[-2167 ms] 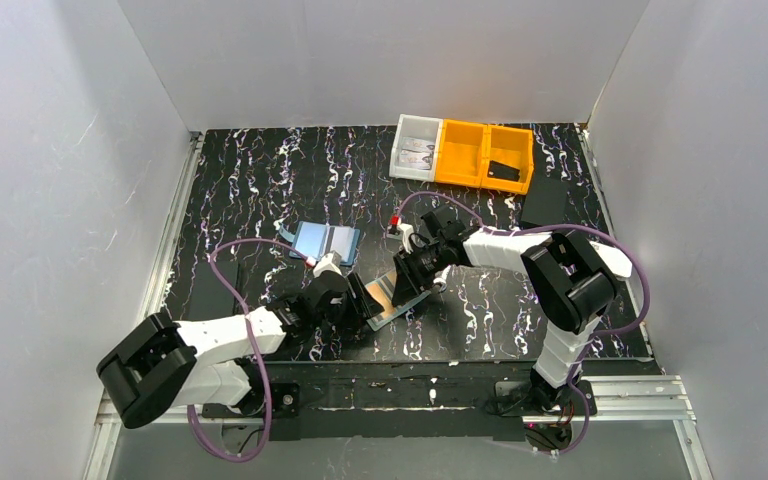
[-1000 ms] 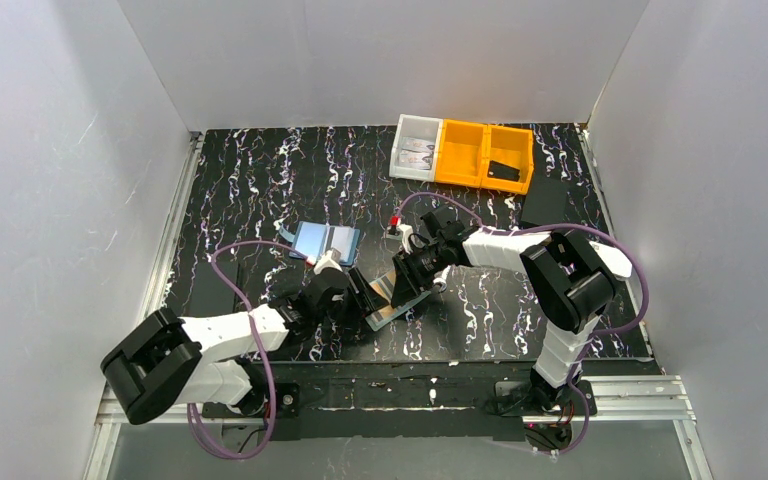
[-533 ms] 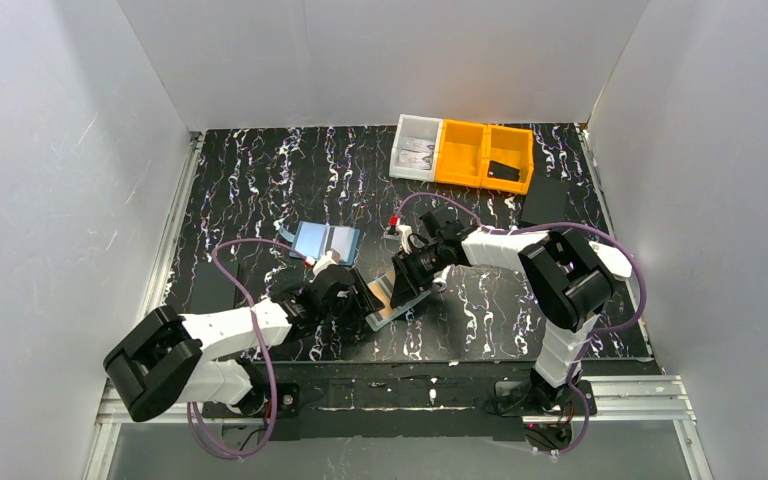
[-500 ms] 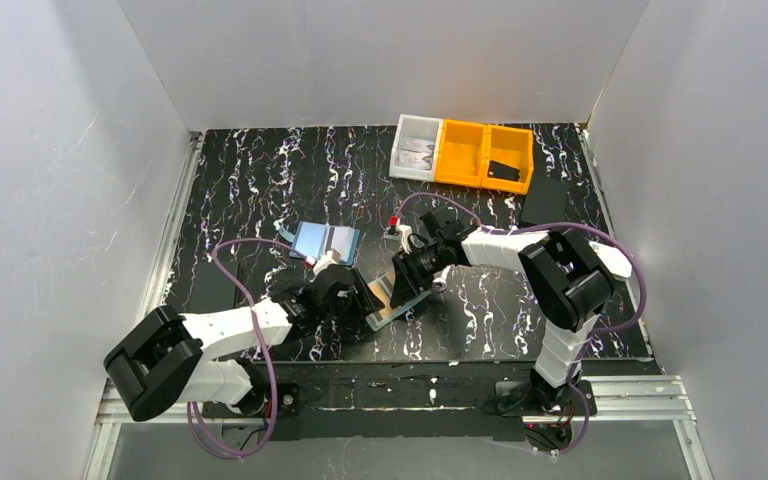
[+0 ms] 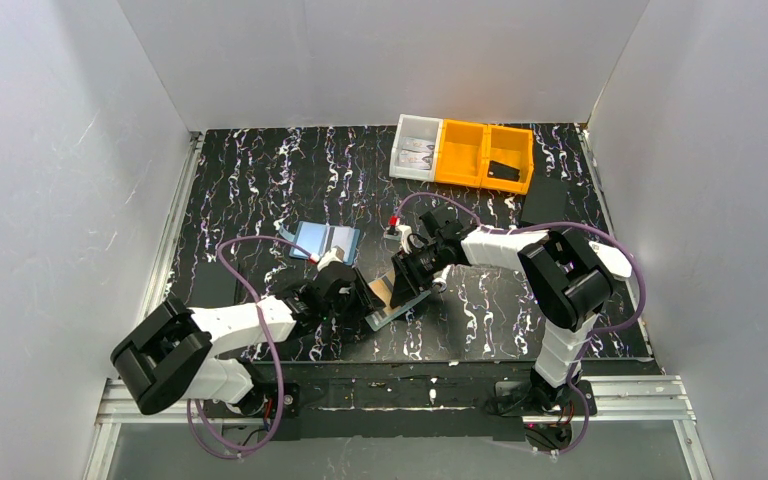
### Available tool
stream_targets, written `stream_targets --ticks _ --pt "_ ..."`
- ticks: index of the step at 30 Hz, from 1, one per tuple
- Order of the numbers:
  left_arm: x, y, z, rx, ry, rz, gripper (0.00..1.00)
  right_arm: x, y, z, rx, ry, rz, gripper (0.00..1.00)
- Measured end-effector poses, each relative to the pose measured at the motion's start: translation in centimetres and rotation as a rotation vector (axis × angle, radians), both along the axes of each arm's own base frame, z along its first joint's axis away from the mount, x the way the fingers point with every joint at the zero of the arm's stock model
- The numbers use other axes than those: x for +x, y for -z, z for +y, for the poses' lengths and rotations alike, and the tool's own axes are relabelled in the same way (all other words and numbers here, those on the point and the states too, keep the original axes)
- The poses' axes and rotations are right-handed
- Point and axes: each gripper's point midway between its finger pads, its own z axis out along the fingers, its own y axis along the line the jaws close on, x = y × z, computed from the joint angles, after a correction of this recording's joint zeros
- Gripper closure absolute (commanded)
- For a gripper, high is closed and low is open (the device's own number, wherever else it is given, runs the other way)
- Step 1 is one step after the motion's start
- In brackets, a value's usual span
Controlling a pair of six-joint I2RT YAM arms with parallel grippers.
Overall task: Take the credit cards out of the card holder
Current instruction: Remove the credit card from the card holder.
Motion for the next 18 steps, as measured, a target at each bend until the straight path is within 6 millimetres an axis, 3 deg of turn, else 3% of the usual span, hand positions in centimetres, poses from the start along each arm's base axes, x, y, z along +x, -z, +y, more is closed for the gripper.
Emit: stream_targets --ticks 18 --pt "0.78 -0.35 0.08 -0.074 -0.022 -0.035 0.59 -0.16 -0.22 0.08 0.010 -0.008 0.014 0.44"
